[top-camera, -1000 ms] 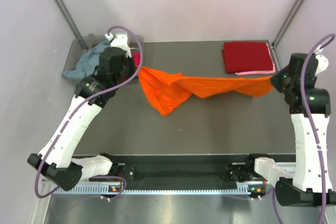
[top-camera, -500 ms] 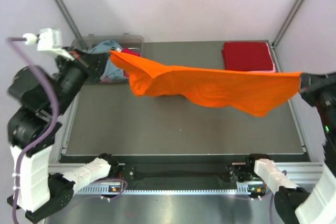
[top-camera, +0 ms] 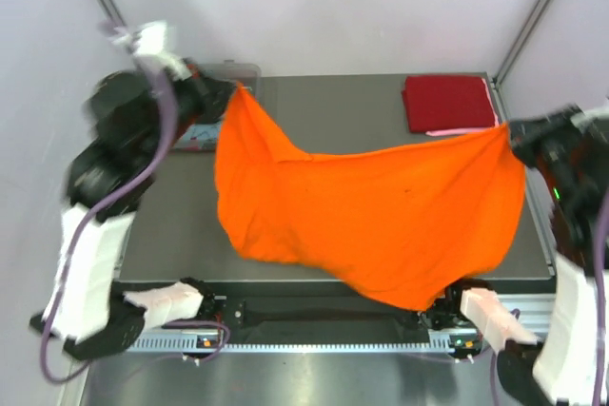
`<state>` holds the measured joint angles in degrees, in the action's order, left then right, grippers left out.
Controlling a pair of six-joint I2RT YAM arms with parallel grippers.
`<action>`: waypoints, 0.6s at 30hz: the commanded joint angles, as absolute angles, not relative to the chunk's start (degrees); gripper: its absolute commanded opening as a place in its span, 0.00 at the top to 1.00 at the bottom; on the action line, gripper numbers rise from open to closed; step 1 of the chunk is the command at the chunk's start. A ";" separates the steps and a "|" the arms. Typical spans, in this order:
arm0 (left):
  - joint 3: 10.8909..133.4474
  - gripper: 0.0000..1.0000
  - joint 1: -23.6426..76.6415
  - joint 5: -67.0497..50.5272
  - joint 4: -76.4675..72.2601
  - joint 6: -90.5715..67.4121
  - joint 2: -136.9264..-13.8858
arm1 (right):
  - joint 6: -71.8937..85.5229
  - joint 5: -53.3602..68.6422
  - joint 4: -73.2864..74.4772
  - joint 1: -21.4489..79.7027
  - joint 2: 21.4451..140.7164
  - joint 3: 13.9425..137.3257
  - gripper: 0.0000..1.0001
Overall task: Fold and stack the t-shirts
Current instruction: Flatten the tshirt out
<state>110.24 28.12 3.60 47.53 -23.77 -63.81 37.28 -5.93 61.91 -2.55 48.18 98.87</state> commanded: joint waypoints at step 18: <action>124.25 1.00 19.16 8.54 19.88 -21.96 -85.27 | 35.34 -15.64 45.39 -8.52 75.47 126.97 1.00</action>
